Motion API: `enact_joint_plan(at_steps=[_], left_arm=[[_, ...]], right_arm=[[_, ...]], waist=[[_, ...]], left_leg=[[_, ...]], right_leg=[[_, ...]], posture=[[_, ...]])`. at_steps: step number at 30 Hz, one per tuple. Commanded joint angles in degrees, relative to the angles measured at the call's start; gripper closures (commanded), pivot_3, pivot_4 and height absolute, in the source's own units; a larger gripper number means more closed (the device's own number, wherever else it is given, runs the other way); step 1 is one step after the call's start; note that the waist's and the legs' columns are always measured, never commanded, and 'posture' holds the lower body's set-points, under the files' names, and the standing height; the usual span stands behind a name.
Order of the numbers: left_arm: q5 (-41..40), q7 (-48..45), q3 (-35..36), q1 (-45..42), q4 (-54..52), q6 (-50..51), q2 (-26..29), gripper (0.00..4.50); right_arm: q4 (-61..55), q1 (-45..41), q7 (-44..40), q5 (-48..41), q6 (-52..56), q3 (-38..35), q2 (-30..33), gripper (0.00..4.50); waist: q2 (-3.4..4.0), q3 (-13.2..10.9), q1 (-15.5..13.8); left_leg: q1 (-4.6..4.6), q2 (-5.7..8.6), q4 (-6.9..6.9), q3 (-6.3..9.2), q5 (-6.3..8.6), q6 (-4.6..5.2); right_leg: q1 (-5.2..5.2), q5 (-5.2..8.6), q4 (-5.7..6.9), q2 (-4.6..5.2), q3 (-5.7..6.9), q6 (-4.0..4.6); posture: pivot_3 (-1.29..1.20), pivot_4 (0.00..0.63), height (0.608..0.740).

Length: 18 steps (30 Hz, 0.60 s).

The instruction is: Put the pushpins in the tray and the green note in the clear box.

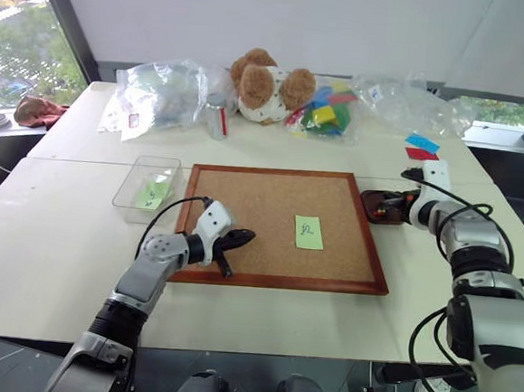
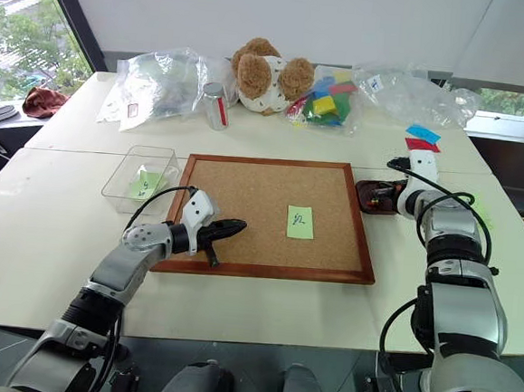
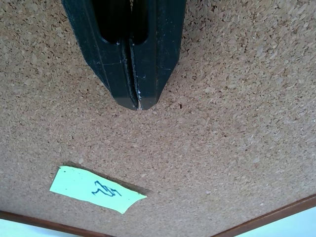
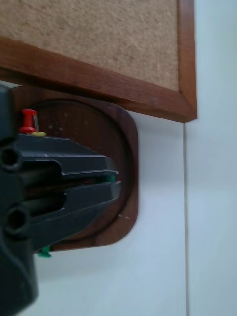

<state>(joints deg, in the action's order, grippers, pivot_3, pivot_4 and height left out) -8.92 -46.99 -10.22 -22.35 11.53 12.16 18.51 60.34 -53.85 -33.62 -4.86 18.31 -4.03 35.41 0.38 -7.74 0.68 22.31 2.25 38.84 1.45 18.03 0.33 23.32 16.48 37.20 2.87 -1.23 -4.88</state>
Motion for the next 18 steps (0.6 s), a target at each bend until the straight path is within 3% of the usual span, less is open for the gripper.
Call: enact_joint_plan(at_steps=[1, 3, 11, 18], left_arm=[[1.5, -0.1, -2.1, 2.4, 2.5, 1.8, 0.0, 4.5], [1.5, -0.1, -2.1, 2.4, 2.6, 1.7, 0.0, 4.5], [1.5, -0.5, -2.2, 2.1, 2.9, 1.5, 0.0, 4.5], [1.6, -0.7, -2.4, 2.0, 3.1, 1.4, -0.1, 4.5]], right_arm=[[0.2, -1.3, -0.5, 0.9, -1.4, -0.1, 0.5, 2.65], [-0.1, -1.4, -0.5, 0.8, -1.6, -0.5, 1.0, 1.64], [-9.3, 0.1, -3.5, -1.1, 2.2, -2.2, 3.1, 1.64], [-27.9, 5.8, -5.3, -4.4, 12.9, -3.5, 3.6, 1.64]], waist=[[0.01, 0.0, 0.0], [0.01, 0.0, 0.0], [0.06, 0.0, 0.0], [0.07, 0.0, -0.1]], left_leg=[[0.0, 0.0, 0.0, 0.0, -0.01, -0.01], [0.0, 0.0, 0.0, 0.0, -0.05, -0.08], [0.0, 0.0, -0.01, 0.0, -0.02, -0.04], [0.01, 0.0, -0.02, 0.02, 0.02, 0.03]], right_leg=[[0.0, 0.0, 0.0, 0.0, 0.0, 0.0], [0.0, 0.0, 0.0, 0.0, -0.01, 0.0], [0.01, 0.0, 0.0, 0.0, -0.01, 0.0], [0.01, 0.0, -0.01, 0.0, -0.01, 0.0]], posture=[[0.0, 0.15, 0.74], [0.0, 0.15, 0.74], [0.0, 0.15, 0.74], [0.0, 0.15, 0.74]])
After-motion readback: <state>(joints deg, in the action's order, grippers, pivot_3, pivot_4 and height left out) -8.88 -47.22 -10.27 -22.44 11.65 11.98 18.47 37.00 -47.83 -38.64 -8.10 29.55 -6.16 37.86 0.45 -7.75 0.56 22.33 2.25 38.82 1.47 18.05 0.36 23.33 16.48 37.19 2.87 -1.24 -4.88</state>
